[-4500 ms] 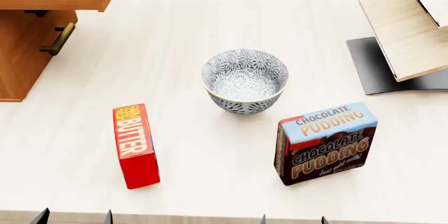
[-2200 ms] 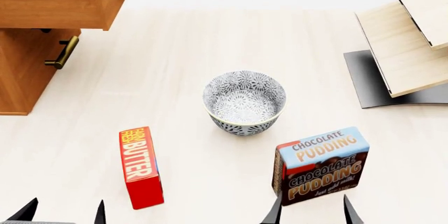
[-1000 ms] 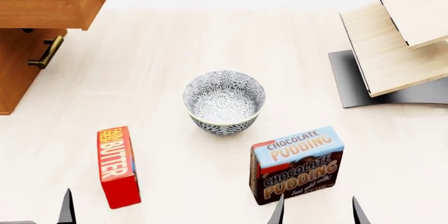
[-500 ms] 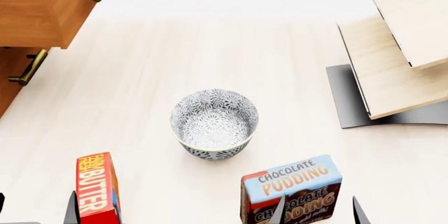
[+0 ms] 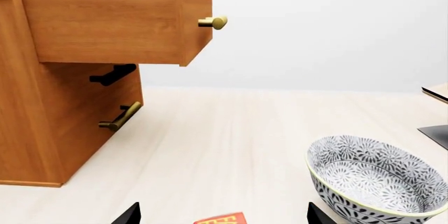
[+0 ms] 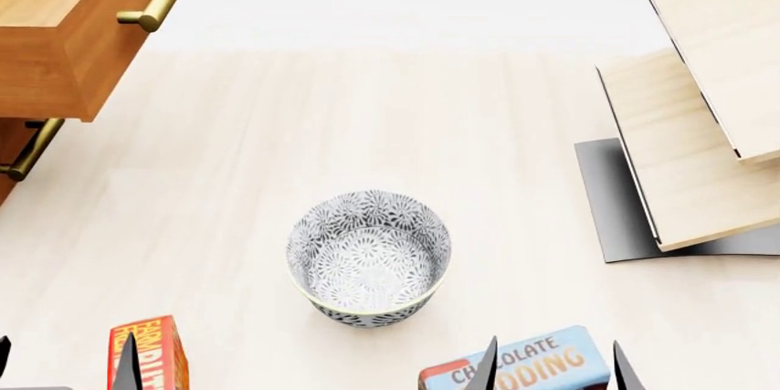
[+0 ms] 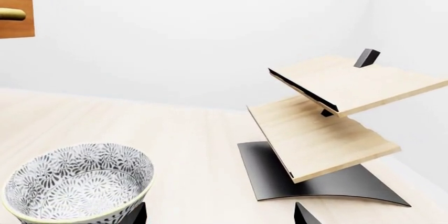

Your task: Close the top drawer of the cabinet.

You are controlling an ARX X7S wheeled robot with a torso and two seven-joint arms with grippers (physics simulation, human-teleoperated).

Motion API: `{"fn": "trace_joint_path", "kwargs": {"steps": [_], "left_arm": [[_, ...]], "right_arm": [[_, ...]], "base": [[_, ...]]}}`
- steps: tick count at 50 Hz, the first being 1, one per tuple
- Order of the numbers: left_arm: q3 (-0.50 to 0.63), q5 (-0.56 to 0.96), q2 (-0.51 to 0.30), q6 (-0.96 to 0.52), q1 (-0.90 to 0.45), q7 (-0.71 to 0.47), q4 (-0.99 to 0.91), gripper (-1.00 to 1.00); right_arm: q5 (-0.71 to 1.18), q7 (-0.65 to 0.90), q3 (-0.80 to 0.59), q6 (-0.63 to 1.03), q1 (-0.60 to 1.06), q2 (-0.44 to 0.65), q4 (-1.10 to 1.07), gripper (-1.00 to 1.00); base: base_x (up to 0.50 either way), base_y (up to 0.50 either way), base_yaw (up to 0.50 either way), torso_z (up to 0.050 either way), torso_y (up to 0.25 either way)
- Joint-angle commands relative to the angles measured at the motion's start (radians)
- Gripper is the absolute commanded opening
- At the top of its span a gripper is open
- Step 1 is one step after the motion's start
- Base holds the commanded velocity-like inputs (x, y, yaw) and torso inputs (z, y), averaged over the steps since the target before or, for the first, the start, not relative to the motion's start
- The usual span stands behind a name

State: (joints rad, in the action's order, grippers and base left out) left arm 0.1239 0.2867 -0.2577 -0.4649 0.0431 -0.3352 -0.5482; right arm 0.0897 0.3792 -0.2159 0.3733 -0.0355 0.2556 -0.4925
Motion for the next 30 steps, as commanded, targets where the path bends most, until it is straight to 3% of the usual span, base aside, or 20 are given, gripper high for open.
{"fn": "trace_joint_path", "kwargs": {"steps": [1,10,30], "left_arm": [[0.007,0.001,-0.004,0.0,-0.001,-0.005,0.001,1.0],[0.01,0.004,-0.007,0.0,-0.003,-0.009,0.001,1.0],[0.017,0.009,-0.012,0.011,-0.004,-0.013,0.014,1.0]], "right_arm": [[0.003,0.005,-0.004,0.002,0.001,0.005,0.001,1.0],[0.0,0.01,-0.01,0.002,0.007,0.008,0.007,1.0],[0.006,0.017,-0.016,-0.014,0.011,0.012,0.027,1.0]], "base": [[0.0,0.0,0.0,0.0,0.0],[0.1,0.0,0.0,0.0,0.0],[0.49,-0.01,0.0,0.0,0.0]]}}
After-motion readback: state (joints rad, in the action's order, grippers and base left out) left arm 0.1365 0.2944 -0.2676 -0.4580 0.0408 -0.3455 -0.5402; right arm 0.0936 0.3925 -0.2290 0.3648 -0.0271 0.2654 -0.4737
